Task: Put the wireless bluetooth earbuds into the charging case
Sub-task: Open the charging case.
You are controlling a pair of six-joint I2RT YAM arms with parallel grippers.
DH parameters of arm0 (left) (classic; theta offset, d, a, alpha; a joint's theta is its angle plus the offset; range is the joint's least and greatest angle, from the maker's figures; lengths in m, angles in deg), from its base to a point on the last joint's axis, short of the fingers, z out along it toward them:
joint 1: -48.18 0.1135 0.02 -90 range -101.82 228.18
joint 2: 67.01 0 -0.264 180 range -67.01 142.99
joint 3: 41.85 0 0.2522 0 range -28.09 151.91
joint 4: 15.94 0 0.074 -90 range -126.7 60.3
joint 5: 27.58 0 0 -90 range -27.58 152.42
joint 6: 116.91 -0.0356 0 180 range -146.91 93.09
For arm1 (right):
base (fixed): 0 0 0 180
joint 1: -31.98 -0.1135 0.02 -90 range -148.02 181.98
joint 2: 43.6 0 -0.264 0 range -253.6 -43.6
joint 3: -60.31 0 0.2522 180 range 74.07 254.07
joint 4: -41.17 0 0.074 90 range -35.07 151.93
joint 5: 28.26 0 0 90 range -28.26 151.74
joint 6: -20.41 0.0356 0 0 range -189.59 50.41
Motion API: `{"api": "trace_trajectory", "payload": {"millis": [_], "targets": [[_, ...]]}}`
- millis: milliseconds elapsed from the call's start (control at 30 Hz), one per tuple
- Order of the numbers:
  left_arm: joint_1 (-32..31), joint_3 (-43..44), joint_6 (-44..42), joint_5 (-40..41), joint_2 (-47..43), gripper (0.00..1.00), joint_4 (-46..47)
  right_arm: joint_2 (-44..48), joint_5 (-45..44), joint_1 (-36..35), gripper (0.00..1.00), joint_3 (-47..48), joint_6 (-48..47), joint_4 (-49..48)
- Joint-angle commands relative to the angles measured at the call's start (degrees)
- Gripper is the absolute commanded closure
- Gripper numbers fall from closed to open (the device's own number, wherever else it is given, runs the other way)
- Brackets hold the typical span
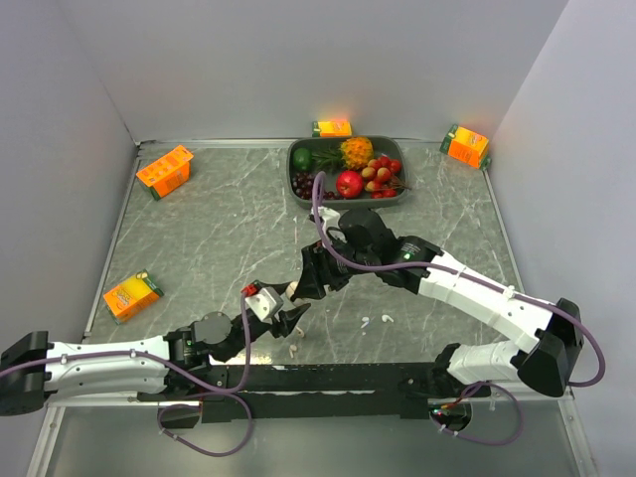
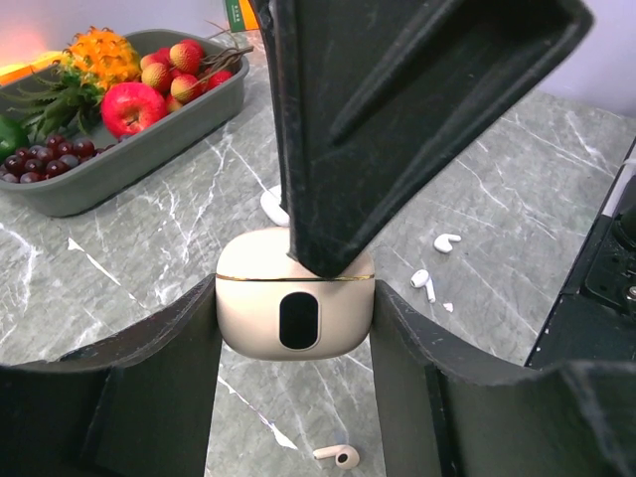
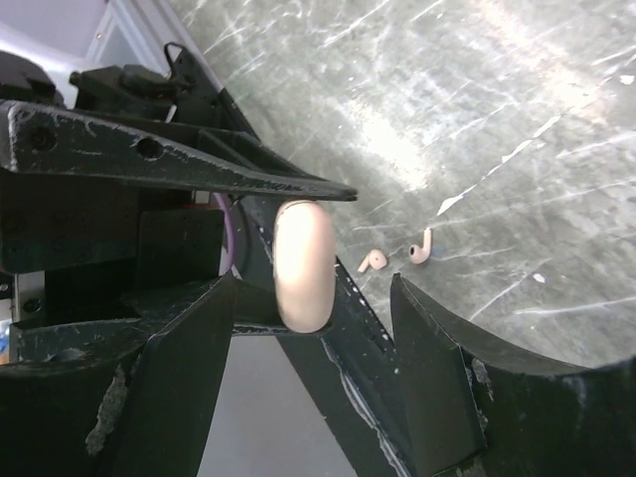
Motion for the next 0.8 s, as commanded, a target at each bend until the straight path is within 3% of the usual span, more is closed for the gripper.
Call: {"api": "trace_trajectory", "payload": {"millis": [0,767], "targets": [[-0.1,0.5,-0.2,-1.5,-1.3,0.99,0.6,0.2,-2.3,-0.3,0.3,2.3,0.4,-0.4],[-0.1,2.5,-0.5,-1.2,-5.6,0.99,-1.1,1.1,-2.6,4.3,0.33,-1.9,1.1,0.4]]}}
